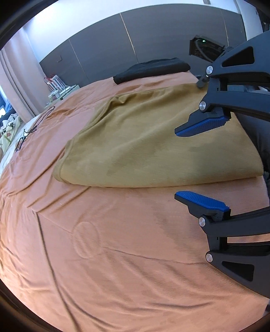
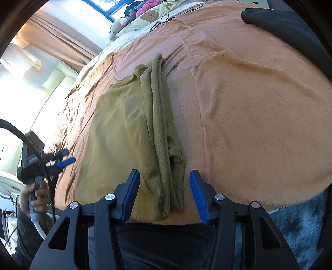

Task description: Fold small clothes

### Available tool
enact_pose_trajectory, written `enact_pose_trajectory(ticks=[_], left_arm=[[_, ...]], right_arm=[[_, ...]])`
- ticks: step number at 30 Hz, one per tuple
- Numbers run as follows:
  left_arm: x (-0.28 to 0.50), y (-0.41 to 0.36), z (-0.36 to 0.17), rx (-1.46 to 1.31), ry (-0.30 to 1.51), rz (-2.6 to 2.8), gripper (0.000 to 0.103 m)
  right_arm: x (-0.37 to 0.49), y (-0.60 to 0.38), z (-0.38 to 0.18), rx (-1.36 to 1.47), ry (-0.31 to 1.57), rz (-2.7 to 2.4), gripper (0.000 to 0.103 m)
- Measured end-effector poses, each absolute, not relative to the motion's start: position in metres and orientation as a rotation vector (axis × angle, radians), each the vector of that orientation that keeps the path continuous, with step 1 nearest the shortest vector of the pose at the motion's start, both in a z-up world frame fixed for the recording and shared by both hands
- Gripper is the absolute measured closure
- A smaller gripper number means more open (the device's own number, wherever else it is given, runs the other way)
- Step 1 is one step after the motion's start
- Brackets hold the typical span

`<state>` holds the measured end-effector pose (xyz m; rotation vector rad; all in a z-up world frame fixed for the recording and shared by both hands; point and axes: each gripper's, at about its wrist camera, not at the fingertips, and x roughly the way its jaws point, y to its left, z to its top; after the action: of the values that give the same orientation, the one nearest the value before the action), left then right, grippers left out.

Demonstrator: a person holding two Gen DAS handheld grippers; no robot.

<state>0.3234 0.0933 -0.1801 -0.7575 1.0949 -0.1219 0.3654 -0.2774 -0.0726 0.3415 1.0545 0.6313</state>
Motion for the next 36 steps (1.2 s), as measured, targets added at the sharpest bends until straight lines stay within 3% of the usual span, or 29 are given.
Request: enact_pose_trajectory(ticks=[7, 11, 17, 25, 26, 29, 30, 36], left_arm=[[0.311, 0.090, -0.197, -0.805, 1.118, -0.142, 0.048], [0.307, 0.086, -0.203, -0.812, 1.138, -0.151, 0.056], [0.306, 0.081, -0.215, -0.853, 1.166, -0.168, 0.063], [0.302, 0.068, -0.222, -0.854, 1.192, -0.202, 0.063], [0.301, 0.064, -0.220, -0.813, 1.191, -0.205, 0.066], [0.298, 0.057, -0.217, -0.755, 1.197, -0.197, 0.090], [0.296, 0.060, -0.216, -0.765, 1.190, -0.194, 0.094], [0.285, 0.067, -0.196, -0.735, 1.139, -0.195, 0.096]], right_arm=[[0.377, -0.261, -0.077, 0.307, 1.071, 0.643, 0.055], [0.384, -0.251, -0.081, 0.264, 1.087, 0.650, 0.055], [0.385, -0.255, -0.084, 0.307, 1.081, 0.663, 0.081], [0.384, -0.267, -0.097, 0.382, 1.075, 0.693, 0.082], [0.384, -0.267, -0.097, 0.388, 1.077, 0.694, 0.082], [0.382, -0.266, -0.096, 0.387, 1.074, 0.700, 0.084], [0.381, -0.265, -0.095, 0.389, 1.075, 0.701, 0.085], [0.371, -0.260, -0.087, 0.385, 1.068, 0.718, 0.086]])
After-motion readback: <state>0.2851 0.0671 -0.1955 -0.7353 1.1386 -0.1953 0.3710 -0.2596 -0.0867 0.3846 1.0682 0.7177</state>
